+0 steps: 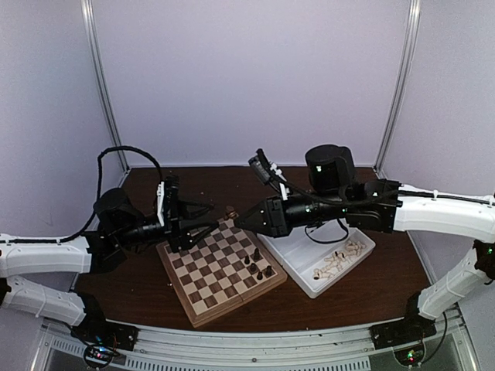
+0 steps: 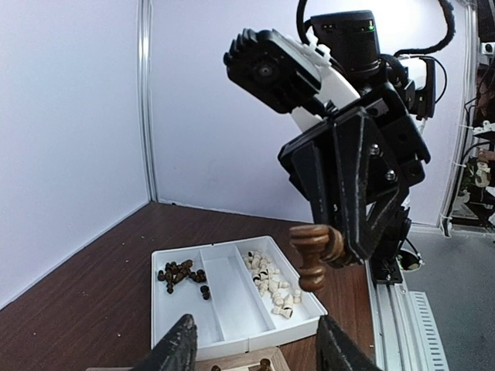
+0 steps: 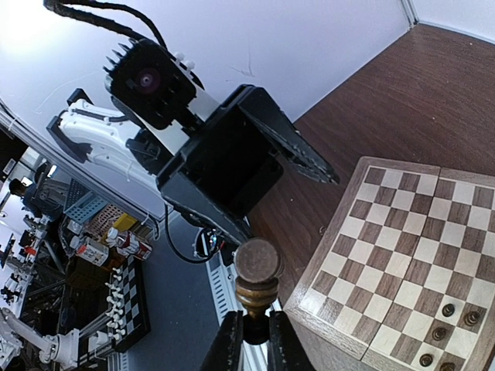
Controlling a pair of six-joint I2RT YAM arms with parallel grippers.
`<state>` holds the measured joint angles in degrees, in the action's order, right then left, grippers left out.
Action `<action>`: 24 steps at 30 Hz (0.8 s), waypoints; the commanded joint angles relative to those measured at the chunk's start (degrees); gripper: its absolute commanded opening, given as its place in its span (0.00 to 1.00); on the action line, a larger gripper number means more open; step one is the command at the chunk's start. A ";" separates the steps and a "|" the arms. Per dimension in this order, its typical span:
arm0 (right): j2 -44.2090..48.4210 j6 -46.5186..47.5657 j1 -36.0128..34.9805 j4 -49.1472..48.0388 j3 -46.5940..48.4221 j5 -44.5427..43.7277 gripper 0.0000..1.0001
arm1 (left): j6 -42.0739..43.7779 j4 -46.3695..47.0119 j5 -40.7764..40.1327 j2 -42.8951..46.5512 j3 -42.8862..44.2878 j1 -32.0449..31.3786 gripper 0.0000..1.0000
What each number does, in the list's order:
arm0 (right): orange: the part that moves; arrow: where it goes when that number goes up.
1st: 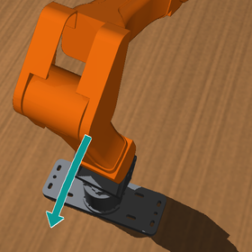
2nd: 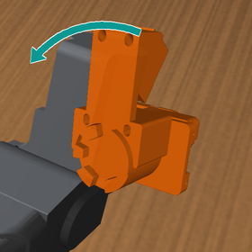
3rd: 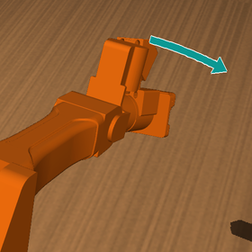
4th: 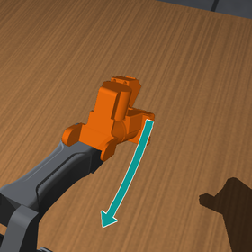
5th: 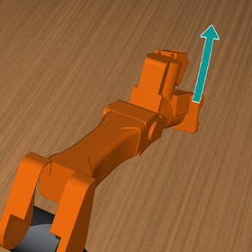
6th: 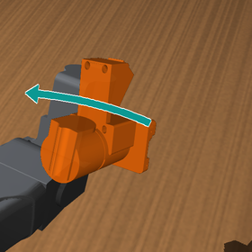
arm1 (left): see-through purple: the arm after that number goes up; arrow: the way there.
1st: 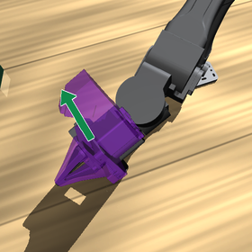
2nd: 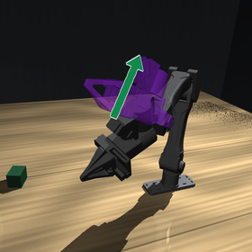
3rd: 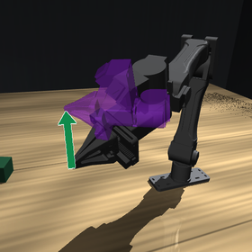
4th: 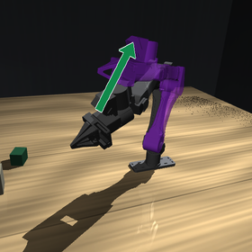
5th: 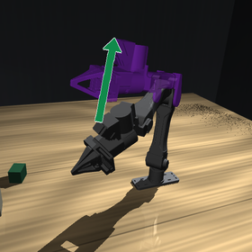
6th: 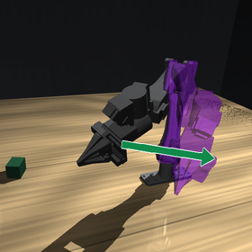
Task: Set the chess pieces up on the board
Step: Pick up the chess piece from the storage box.
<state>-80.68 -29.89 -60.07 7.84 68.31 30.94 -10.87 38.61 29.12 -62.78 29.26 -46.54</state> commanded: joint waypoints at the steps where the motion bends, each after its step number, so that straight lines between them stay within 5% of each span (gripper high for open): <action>1: 0.43 -2.45 -1.21 -5.48 1.27 -1.17 0.11 | 2.14 6.01 2.16 -0.41 0.83 0.25 0.51; 17: -2.08 -3.11 -2.06 -7.72 1.20 -1.36 0.10 | 0.26 9.85 5.23 -1.09 0.45 0.14 0.49; 24: -2.72 -3.15 -2.05 -7.72 1.19 -0.93 0.10 | 0.16 8.98 6.36 -1.67 1.23 0.15 0.38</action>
<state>-82.98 -32.84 -61.76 1.83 68.31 30.17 -10.55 45.17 33.87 -63.77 29.28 -46.54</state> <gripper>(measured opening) 0.103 0.424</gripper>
